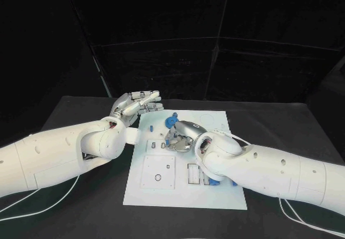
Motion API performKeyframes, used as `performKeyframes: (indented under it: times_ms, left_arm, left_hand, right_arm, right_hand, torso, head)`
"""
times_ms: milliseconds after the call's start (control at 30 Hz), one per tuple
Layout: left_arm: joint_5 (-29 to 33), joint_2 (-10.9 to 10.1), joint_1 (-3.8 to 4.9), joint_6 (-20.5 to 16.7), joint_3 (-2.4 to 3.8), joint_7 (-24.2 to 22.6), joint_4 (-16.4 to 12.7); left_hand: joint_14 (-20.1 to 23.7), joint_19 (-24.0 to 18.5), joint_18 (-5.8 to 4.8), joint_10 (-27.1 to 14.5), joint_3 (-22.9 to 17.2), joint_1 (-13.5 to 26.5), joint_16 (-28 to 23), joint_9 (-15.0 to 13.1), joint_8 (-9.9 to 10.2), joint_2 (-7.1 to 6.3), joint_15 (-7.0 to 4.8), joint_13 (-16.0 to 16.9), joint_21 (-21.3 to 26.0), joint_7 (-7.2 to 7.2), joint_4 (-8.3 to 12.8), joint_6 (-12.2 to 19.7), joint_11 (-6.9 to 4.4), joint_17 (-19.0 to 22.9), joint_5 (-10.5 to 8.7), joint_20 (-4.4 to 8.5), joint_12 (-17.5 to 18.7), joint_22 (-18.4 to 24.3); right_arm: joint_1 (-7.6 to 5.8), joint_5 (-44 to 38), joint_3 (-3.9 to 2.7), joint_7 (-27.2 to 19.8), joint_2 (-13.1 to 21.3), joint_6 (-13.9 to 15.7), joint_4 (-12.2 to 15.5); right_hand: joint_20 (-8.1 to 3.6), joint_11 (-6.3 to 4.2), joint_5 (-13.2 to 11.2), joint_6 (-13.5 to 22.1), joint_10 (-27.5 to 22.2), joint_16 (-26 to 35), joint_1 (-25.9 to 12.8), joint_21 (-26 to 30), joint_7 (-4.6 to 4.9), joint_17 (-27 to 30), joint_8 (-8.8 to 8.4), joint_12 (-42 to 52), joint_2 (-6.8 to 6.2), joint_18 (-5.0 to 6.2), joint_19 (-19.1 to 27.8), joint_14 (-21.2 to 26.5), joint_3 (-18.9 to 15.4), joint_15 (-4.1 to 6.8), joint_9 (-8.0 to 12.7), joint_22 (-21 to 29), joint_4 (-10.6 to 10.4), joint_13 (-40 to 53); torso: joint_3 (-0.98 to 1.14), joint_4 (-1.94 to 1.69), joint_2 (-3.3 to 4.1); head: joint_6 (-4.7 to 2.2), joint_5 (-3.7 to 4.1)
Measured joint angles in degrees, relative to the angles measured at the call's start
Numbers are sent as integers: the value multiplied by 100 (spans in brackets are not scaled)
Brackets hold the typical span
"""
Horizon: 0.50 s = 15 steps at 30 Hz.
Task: Assemble the parts on the task board
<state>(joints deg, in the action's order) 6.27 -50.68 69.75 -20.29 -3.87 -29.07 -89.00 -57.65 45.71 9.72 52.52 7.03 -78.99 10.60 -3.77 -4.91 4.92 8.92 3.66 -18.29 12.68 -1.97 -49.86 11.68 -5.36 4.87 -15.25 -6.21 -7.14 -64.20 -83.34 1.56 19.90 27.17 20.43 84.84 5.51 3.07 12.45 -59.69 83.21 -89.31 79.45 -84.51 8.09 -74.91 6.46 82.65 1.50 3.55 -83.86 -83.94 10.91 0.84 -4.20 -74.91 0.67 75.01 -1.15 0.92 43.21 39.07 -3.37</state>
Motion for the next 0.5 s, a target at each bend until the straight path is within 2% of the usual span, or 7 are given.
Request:
performKeyframes:
  times_ms: [300, 500]
  left_arm:
    - [2, 3, 0, 5, 0, 2, 5]
    - [3, 1, 0, 8, 0, 4, 5]
  left_hand:
    - [0, 0, 0, 0, 0, 0, 0, 0, 0, 0, 0, 0, 0, 0, 0, 0, 0, 0, 0, 0, 0, 0]
    - [0, 0, 0, 0, 0, 0, 0, 0, 0, 0, 0, 0, 0, 0, 0, 0, 0, 0, 0, 0, 0, -1]
  right_arm:
    - [15, -13, -2, -41, -49, -15, -36]
    - [11, -16, -12, -52, -66, -69, -82]
  right_hand:
    - [0, 0, -14, -10, 0, 0, 0, 0, -10, 0, 8, 0, 0, 0, 0, 0, -1, 0, -1, 0, 0, 0]
    - [0, 3, -14, -19, -3, 0, -45, 0, -20, 0, 8, -25, -46, 0, 0, 0, 0, 0, -2, 0, 1, 0]
  torso:
    - [-1, -3, -3]
    - [-2, -4, -4]
  head:
    - [13, -1]
    - [16, -5]
